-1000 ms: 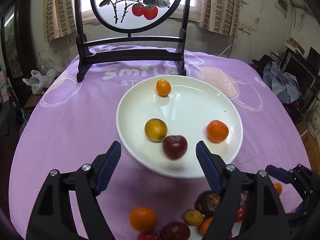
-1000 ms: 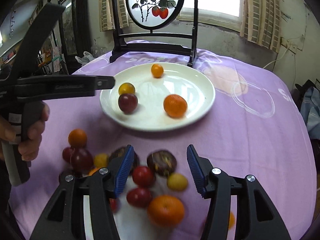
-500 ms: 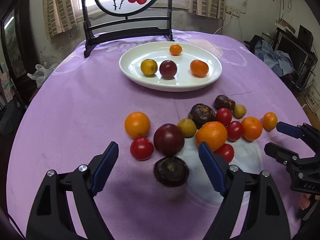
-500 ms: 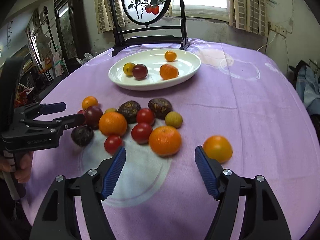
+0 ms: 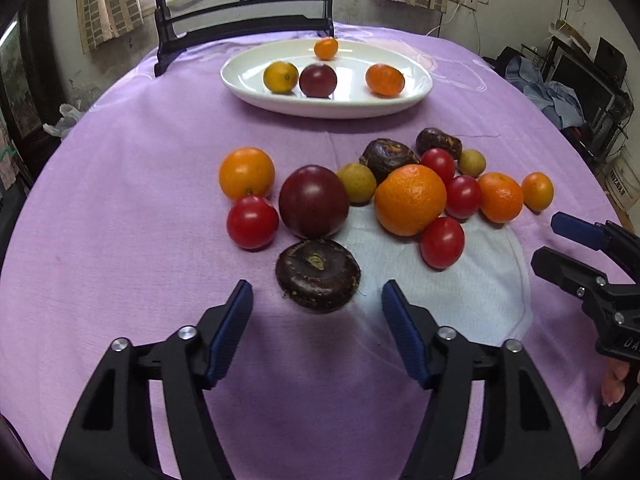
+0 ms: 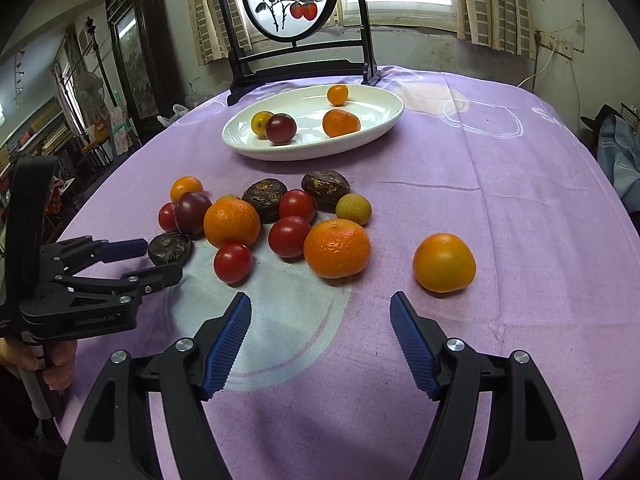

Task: Organize fruits
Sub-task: 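Move both open tools back toward the fruit cluster, then grasp a dark brown passion fruit with the left tool while the right tool grasps a mandarin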

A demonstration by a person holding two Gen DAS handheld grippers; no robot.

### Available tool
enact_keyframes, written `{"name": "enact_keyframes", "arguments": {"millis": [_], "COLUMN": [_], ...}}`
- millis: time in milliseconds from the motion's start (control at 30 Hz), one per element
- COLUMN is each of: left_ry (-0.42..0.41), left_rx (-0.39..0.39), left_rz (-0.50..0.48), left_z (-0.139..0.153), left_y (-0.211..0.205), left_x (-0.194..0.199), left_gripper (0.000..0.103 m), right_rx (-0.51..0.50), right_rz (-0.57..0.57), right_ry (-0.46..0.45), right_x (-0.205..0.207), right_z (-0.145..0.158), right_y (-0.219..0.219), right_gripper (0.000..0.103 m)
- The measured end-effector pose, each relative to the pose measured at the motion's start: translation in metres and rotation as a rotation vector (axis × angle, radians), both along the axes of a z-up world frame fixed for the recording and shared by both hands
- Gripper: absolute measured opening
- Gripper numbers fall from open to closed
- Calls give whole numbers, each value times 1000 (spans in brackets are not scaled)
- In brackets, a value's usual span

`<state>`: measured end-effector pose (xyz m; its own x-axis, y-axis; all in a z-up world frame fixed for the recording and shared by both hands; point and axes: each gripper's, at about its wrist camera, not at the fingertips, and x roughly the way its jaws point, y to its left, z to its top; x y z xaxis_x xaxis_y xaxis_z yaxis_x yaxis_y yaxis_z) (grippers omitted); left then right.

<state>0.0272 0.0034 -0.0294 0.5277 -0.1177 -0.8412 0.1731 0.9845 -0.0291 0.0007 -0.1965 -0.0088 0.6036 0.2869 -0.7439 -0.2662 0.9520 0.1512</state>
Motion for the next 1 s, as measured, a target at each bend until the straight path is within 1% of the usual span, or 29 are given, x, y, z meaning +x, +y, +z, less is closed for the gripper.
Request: {"name": "enact_keyframes", "arguments": {"millis": [33,167,233,267,400,567,700,800,867,900,933,967,1000], "left_ry": [13,4,-7,-13,-15,-20,-34,-36,-37,-38,-38,-38,-38], "left_rx": [-6,6,32,39,25,-15,-33,-43,-43,-44,-44,-44,-45], "left_rz": [2,4,-2,-10,-21,-40,-37,-32,-29,-28,-27,-25,-23], "left_z": [-2,-4,-4,-3,-1,4,8,9,10,11,11,11,12], "left_y": [0,-3,-5,-6,-6,0,5,9,11,11,12,12,13], "left_x": [2,6,8,9,13,9,5,3,3,3,2,3,3], "left_gripper": [62,58,51,43,43,43,43,43,43,43,43,43,42], "right_rx": [0,1,0,-3,-40,-140,-201,-244,-248,-249,-248,-221,-212], "right_rz": [0,3,2,1,-19,2,15,4,14,20,28,44,43], "right_ry": [0,9,9,9,5,2,16,10,27,21,19,29,34], "right_x": [0,0,-1,-1,3,19,38,48,52,52,52,53,53], "right_z": [0,-2,-2,-2,-2,1,-5,-9,-14,-14,-15,-15,-14], "right_y": [-1,0,0,0,1,12,21,26,28,29,30,29,29], "right_gripper": [73,73,73,73,73,73,73,73,73,71,62,51,44]}}
